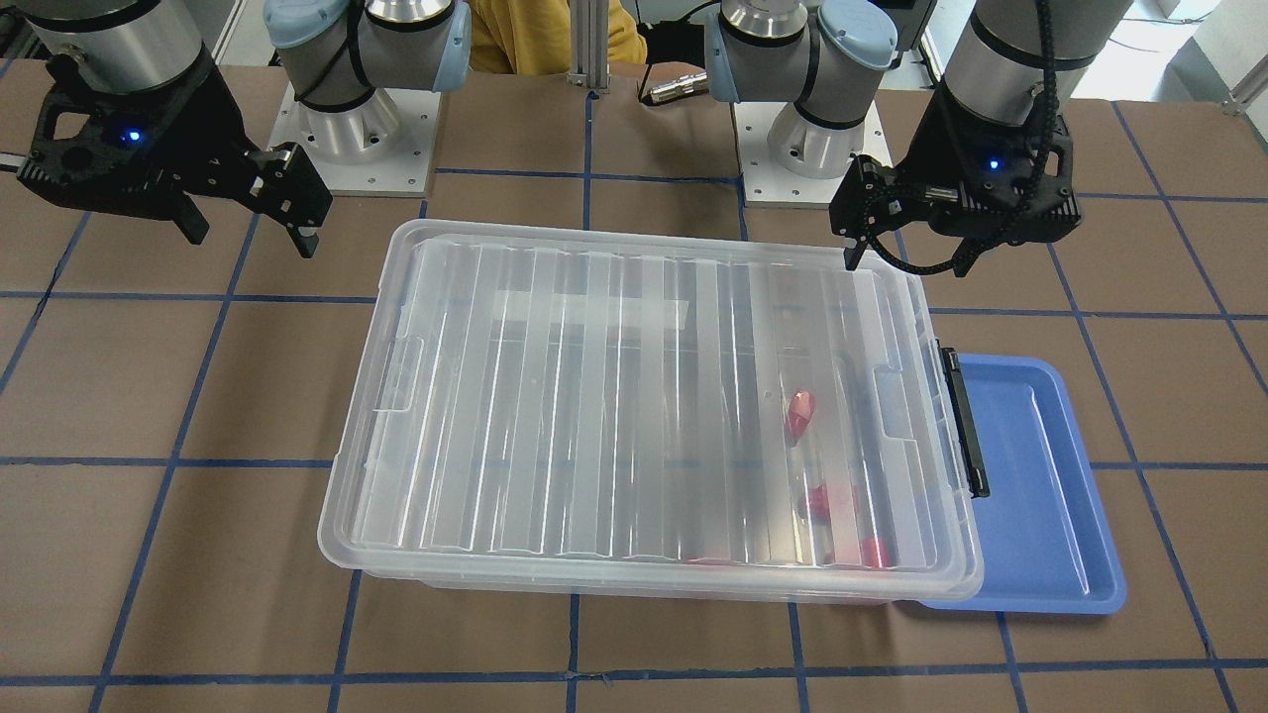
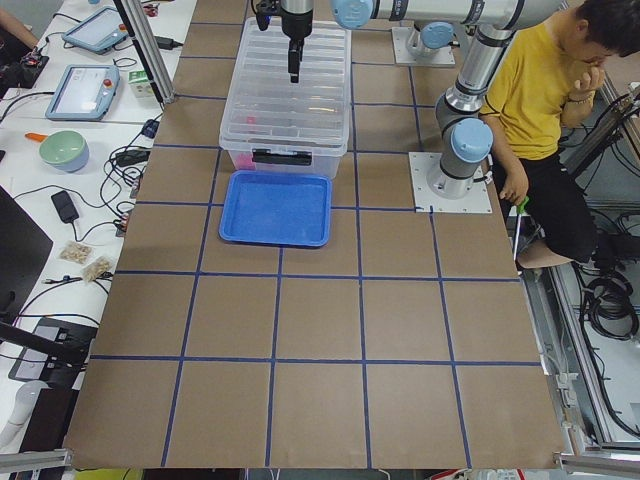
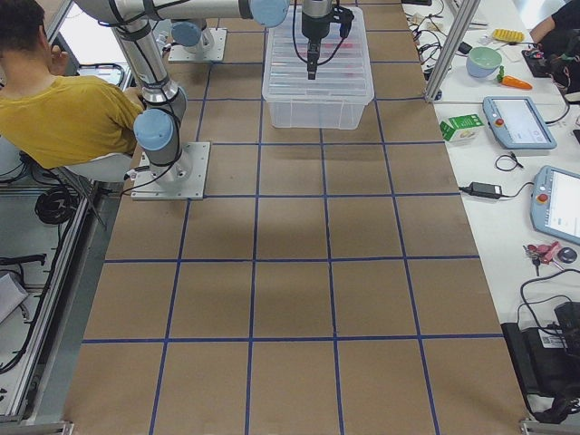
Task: Place red block in blue tray from box
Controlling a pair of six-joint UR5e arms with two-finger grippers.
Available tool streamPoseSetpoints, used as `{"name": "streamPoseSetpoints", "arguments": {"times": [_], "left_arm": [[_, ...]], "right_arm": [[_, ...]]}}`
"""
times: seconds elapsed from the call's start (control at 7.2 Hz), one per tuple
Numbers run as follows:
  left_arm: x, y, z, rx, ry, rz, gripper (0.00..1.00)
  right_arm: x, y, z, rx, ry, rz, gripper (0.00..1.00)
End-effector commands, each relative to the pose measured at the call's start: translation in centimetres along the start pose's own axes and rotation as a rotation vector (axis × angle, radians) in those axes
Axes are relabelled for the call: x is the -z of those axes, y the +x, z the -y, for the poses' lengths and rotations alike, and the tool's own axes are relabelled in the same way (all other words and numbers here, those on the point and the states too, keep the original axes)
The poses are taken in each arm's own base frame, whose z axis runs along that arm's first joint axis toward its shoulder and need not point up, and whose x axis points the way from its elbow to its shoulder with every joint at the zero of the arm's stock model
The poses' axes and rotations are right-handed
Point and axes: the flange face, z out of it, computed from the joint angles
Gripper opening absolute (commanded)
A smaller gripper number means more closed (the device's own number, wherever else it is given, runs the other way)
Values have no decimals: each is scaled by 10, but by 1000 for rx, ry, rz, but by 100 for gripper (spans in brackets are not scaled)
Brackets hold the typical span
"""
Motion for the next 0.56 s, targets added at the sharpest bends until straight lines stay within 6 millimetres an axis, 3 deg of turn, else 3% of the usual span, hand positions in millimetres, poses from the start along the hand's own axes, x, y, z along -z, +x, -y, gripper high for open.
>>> {"name": "streamPoseSetpoints", "arguments": {"times": [0.0, 0.42], "left_arm": [[0, 0, 0, -1, -1, 0, 100], [0, 0, 0, -1, -1, 0, 100]], "right_arm": [[-2, 0, 0, 0, -3, -1, 100], [-4, 1, 1, 1, -12, -8, 100]]}}
